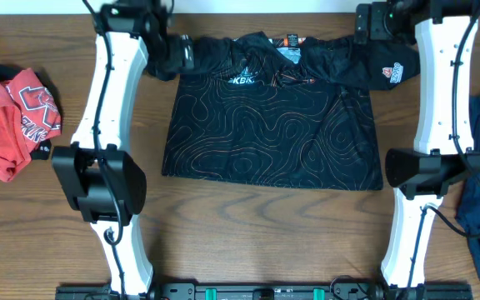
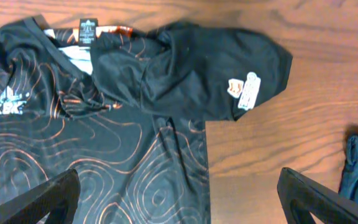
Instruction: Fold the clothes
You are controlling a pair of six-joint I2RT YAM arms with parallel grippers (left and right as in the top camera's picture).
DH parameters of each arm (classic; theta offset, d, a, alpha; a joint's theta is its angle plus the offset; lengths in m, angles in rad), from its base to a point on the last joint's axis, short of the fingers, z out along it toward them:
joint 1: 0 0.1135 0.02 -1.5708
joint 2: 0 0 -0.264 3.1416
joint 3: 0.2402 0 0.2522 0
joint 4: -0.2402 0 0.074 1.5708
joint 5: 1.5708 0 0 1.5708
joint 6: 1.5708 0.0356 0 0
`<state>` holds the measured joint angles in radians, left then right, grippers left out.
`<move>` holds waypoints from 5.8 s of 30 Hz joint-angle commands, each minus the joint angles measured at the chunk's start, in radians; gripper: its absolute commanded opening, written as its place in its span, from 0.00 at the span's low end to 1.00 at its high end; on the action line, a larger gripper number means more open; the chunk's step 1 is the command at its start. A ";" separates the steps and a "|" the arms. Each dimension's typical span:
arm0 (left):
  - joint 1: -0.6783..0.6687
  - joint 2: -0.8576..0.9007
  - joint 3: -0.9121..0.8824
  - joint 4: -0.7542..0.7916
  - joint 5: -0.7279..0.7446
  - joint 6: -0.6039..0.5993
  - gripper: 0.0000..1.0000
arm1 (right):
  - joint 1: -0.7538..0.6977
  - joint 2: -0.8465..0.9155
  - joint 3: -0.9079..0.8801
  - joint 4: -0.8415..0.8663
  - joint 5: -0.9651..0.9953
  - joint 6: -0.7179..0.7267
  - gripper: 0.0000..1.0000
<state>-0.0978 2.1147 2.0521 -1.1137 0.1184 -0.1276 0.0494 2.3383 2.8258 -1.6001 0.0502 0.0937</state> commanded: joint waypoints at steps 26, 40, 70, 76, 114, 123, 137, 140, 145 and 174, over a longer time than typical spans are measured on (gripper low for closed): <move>-0.163 -0.001 -0.571 0.188 0.214 -0.253 0.06 | -0.015 -0.028 -0.003 -0.016 -0.085 -0.051 0.34; 0.019 -0.001 -0.670 0.282 0.211 -0.285 0.06 | -0.013 -0.028 -0.002 -0.009 -0.085 -0.050 0.15; 0.415 -0.002 -0.433 0.463 0.290 -0.207 0.95 | 0.062 -0.028 -0.003 -0.050 -0.085 -0.050 0.68; 0.346 -0.047 -0.415 0.295 0.338 -0.185 0.58 | 0.056 -0.028 -0.003 -0.050 -0.084 -0.051 0.49; -0.302 -0.141 -0.814 0.195 0.349 -0.399 0.06 | 0.007 -0.028 -0.003 -0.054 -0.137 -0.081 0.42; -0.171 -0.140 -0.854 0.234 0.348 -0.409 0.06 | 0.008 -0.028 -0.003 -0.062 -0.137 -0.081 0.42; 0.014 -0.033 -0.858 0.246 0.343 -0.372 0.06 | 0.008 -0.028 -0.003 -0.061 -0.137 -0.080 0.40; 0.027 0.008 -0.858 0.302 0.342 -0.376 0.06 | 0.008 -0.028 -0.003 -0.064 -0.137 -0.080 0.39; 0.117 0.045 -0.857 0.379 0.341 -0.402 0.06 | 0.008 -0.028 -0.003 -0.069 -0.137 -0.081 0.39; 0.513 0.030 -0.568 0.316 0.247 -0.278 0.69 | 0.010 -0.028 -0.003 -0.077 -0.137 -0.092 0.66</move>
<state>0.4496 2.1132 1.4631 -0.7658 0.4679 -0.4522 0.0620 2.3383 2.8243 -1.6749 -0.0795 0.0158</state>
